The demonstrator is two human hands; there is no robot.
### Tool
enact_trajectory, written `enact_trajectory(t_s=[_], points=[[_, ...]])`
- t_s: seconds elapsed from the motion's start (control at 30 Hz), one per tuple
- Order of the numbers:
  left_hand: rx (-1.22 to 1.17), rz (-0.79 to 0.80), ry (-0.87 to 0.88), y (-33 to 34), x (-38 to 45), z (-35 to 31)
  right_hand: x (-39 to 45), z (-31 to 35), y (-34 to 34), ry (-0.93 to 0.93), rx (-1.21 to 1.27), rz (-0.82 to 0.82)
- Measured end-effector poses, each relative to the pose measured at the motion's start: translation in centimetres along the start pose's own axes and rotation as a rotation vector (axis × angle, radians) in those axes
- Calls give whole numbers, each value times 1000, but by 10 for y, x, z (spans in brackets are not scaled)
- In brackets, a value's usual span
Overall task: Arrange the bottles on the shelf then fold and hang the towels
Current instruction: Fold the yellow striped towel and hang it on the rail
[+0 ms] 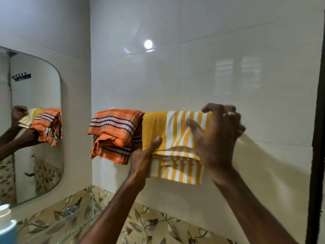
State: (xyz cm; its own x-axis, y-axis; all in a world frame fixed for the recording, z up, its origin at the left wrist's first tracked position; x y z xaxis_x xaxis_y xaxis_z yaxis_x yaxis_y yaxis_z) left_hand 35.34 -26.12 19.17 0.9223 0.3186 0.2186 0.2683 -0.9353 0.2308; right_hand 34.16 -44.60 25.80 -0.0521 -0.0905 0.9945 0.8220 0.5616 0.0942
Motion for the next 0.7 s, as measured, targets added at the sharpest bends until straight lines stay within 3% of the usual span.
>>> enact_trajectory(t_s=[0.13, 0.23, 0.3, 0.43, 0.7], points=[[-67, 31, -39, -6, 1, 2, -40, 9, -3, 249, 268, -57], [-90, 100, -58, -6, -1, 4, -49, 4, 2, 592, 550, 76], [-115, 118, -52, -6, -3, 6, -51, -5, 3, 723, 692, 217], [-117, 131, -70, -4, -3, 11, -61, -18, 8, 752, 768, 431], [-47, -32, -31, -4, -3, 15, -79, -10, 19, 661, 779, 311]])
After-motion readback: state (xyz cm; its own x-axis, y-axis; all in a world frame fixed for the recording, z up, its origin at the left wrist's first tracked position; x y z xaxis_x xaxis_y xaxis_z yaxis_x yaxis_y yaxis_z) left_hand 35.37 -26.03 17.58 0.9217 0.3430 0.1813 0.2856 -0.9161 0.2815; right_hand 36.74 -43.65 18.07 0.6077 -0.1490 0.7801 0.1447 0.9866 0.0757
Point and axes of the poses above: each hand's wrist, its own x-axis towards the middle knuckle, its own y-axis out of the palm, z = x × y, the point moved 1 cm from there along x, towards the middle knuckle, and after that the axes turned 11 degrees about -y, right-handed, at the moved point
